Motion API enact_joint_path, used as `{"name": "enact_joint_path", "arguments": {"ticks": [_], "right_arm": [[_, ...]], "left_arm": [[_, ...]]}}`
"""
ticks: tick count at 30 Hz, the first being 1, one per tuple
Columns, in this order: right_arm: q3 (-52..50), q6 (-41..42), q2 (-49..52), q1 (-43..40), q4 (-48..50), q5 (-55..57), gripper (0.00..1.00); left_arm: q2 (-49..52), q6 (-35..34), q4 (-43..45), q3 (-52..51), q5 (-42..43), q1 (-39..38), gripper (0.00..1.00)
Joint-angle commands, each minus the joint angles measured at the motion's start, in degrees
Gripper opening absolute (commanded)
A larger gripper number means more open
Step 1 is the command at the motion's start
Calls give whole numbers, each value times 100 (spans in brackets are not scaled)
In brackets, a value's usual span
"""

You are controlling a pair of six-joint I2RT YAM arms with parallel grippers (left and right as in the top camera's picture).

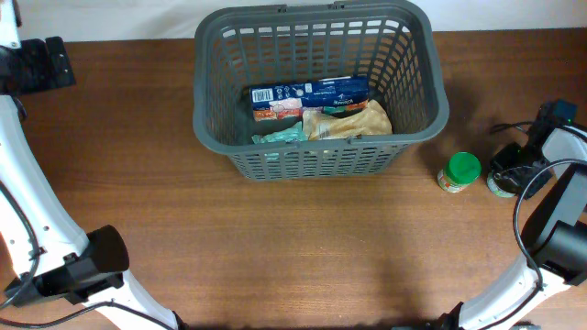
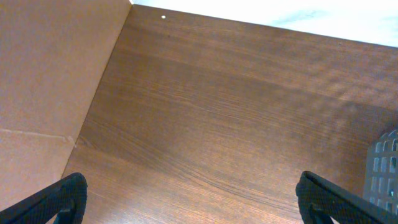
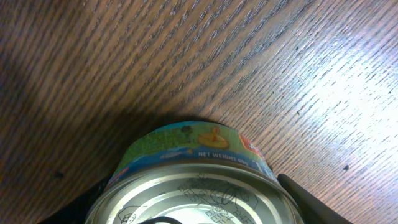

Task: Pack container
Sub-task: 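Lower the right gripper onto the tin can and grasp it, then lift the tin can with the right gripper and drop it into the basket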

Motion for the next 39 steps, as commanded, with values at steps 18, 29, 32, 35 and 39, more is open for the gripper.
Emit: {"name": "enact_joint_path", "arguments": {"ticks": [18, 29, 32, 35, 39], "right_arm": [[675, -63, -348, 85, -455, 81, 36], [3254, -424, -1163, 463, -2050, -348, 8], [4129, -1003, -1569, 986, -2361, -723, 4], [4719, -1499, -1941, 1700, -2433, -726, 4], [5010, -1982, -2251, 3067, -2380, -710, 4]], "left_arm": [[31, -52, -7, -17, 15, 24, 99], [31, -52, -7, -17, 15, 24, 99], [31, -52, -7, -17, 15, 24, 99], [31, -52, -7, -17, 15, 24, 99], [31, -52, -7, -17, 15, 24, 99]]}}
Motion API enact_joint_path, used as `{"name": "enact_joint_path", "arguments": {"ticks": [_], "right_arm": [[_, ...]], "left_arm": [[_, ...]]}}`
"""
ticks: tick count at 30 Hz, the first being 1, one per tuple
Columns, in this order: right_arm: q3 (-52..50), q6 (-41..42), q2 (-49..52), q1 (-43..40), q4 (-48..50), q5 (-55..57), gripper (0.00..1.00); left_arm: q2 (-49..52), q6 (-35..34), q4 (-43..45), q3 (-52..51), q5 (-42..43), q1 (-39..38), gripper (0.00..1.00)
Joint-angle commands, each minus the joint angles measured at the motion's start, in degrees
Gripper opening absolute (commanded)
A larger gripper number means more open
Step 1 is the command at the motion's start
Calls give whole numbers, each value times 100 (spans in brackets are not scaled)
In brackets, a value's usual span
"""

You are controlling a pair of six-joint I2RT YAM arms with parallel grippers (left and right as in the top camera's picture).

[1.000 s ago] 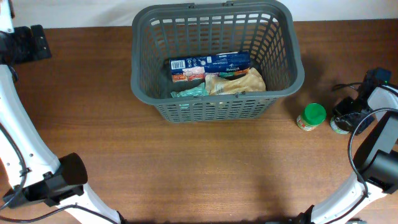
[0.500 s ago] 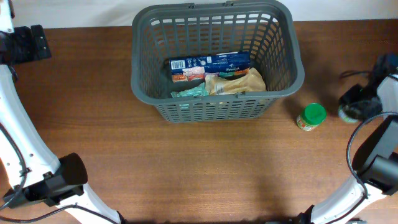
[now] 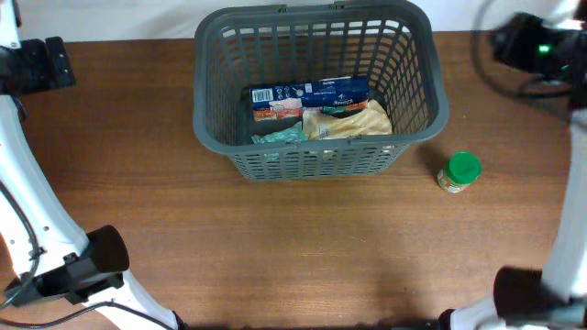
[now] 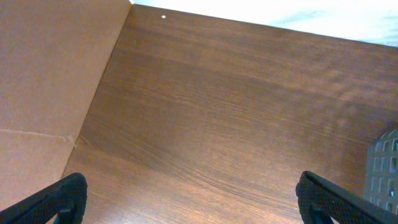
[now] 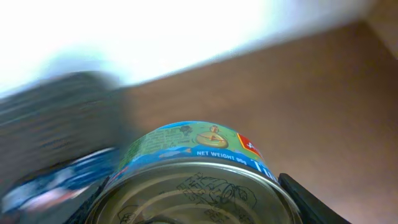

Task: Pack container
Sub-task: 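Lift the tin can with the right gripper and drop it into the basket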

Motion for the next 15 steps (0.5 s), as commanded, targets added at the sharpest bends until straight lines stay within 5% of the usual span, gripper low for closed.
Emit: {"name": "enact_joint_path", "arguments": {"ticks": [1, 6, 15], "right_arm": [[162, -651, -208, 1082, 26, -90, 4], [-46, -859, 448, 2175, 55, -52, 4], [-83, -872, 2527, 2472, -55, -57, 4]], "left_arm": [[31, -52, -7, -17, 15, 24, 99], [31, -52, -7, -17, 17, 24, 99], [31, -52, -7, -17, 15, 24, 99]]}}
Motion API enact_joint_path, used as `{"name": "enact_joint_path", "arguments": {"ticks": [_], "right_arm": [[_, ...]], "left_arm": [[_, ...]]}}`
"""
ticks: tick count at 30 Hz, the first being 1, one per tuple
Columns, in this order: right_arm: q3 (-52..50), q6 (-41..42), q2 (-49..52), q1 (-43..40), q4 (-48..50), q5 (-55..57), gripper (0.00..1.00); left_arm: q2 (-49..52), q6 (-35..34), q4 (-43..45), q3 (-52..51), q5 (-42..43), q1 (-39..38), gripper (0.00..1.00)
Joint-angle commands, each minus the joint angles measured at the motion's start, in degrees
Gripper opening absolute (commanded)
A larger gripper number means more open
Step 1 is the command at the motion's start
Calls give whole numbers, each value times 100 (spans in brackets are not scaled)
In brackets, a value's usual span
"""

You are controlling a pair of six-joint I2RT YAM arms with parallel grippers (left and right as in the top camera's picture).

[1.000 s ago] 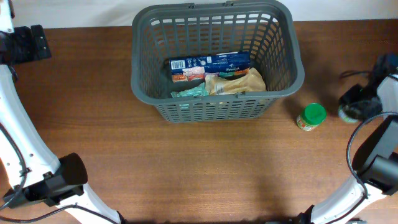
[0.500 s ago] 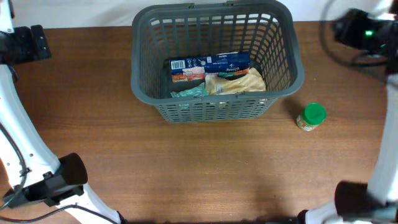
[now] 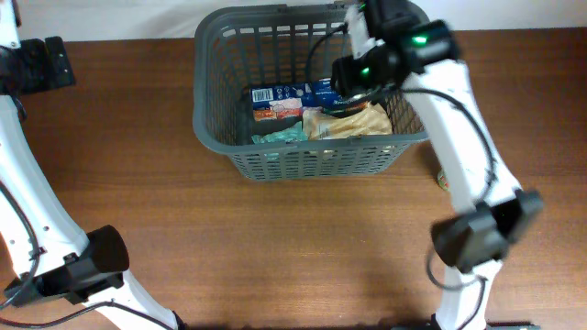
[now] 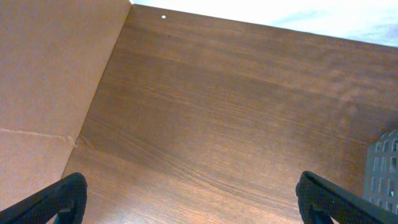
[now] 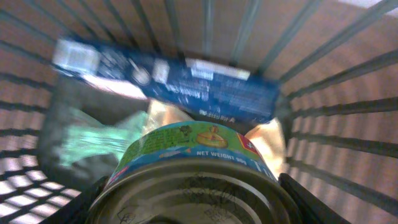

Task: Pack container
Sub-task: 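Lift the tin can with the right gripper and drop it into the basket, then lower the right gripper onto the green-lidded jar and grasp it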

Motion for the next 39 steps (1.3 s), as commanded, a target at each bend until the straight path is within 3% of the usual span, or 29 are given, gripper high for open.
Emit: {"name": "enact_joint_path", "arguments": {"ticks": [1, 4, 5, 7, 10, 12, 15, 23, 29, 33, 39], "right_arm": [[-2, -59, 452, 31, -101, 13, 4], [-2, -59, 813, 0, -103, 87, 4], [-2, -59, 927, -22, -101, 129, 10], [-2, -59, 994, -57, -90, 168, 37], [0, -61, 992, -120, -111, 168, 69], [15, -59, 809, -175, -125, 166, 75], [317, -63, 330, -321, -260, 214, 100], [1239, -79, -1412, -1270, -817, 407, 99], [1102, 293, -2057, -3211, -898, 400, 95], [-184, 1043, -2052, -4256, -485, 46, 96], [-2422, 1423, -1814, -4227, 179, -107, 96]], "left_arm": [[31, -52, -7, -17, 15, 24, 99], [31, -52, -7, -17, 15, 24, 99], [31, -52, -7, -17, 15, 24, 99], [31, -52, -7, -17, 15, 24, 99], [31, -52, -7, -17, 15, 24, 99], [31, -52, -7, -17, 15, 24, 99], [31, -52, -7, -17, 15, 24, 99], [31, -52, -7, -17, 15, 24, 99], [31, -52, -7, -17, 15, 24, 99], [31, -52, -7, -17, 15, 24, 99], [31, -52, -7, -17, 15, 24, 99]]}}
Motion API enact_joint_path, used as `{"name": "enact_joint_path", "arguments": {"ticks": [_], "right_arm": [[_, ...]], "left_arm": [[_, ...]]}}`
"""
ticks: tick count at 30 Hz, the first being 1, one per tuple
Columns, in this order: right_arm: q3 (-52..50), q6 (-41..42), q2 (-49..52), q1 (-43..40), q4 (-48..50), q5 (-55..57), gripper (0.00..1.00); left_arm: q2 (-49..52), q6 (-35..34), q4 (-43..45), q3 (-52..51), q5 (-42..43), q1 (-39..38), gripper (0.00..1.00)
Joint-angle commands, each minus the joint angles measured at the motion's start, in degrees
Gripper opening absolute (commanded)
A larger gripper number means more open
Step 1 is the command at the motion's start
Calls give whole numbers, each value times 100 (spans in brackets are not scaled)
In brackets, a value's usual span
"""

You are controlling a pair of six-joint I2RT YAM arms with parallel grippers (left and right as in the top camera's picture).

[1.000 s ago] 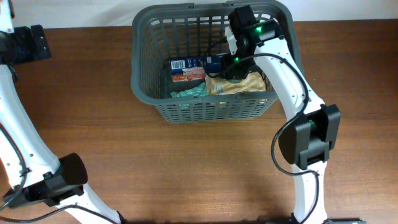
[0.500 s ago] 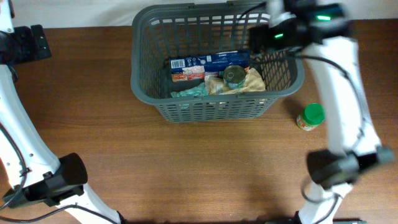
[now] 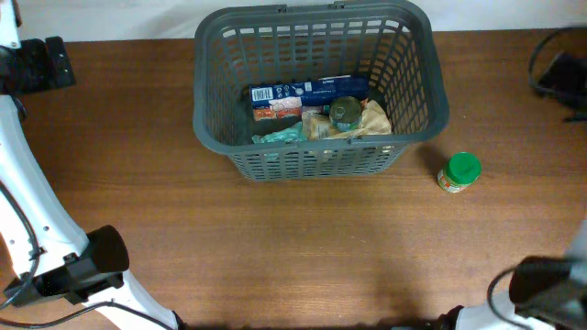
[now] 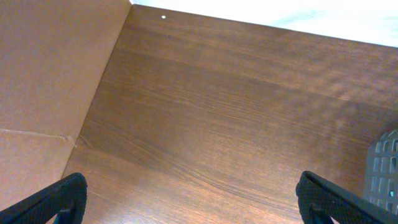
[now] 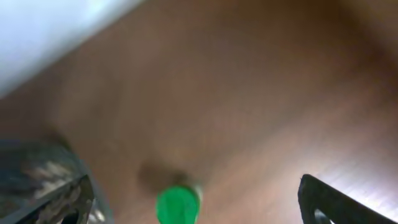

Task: Pack container
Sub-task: 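Lower the right gripper onto the green-lidded jar and grasp it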

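The grey plastic basket (image 3: 320,158) stands at the table's back middle. Inside it lie a blue box (image 3: 303,93), a tan pouch (image 3: 371,120), a teal packet (image 3: 278,136) and a round tin can (image 3: 345,113) resting on the pouch. A green-lidded jar (image 3: 459,171) stands on the table right of the basket, and shows blurred as the jar (image 5: 177,205) in the right wrist view. My right gripper (image 5: 193,190) is open and empty, high above the jar at the far right. My left gripper (image 4: 193,202) is open over bare wood at the far left.
The brown wooden table (image 3: 275,247) stretches in front of the basket. A cardboard wall (image 4: 43,81) runs along the left side in the left wrist view, and the basket's corner (image 4: 385,165) shows at its right edge. My left arm (image 3: 27,220) runs along the left border.
My right gripper was shut on the tin can inside the basket. Now the can lies on the tan pouch, and the gripper is open and far to the right above the jar.
My right gripper first held the tin can on the table right of the jar. Then it had the can raised at the back right, then down inside the basket. Now the can rests in the basket and the gripper is away, open. The left arm stayed still.
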Motion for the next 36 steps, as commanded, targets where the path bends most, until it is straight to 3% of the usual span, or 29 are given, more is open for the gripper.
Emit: {"name": "enact_joint_path", "arguments": {"ticks": [1, 8, 18, 36], "right_arm": [[-984, 424, 166, 186, 240, -238, 95], [-2304, 494, 192, 675, 892, -223, 93], [-3412, 479, 199, 931, 1550, -98, 94], [-4162, 691, 262, 931, 2544, -162, 94]], "left_arm": [[31, -52, -7, -17, 15, 24, 99], [31, -52, -7, -17, 15, 24, 99], [31, -52, -7, -17, 15, 24, 99], [31, -52, -7, -17, 15, 24, 99]]}}
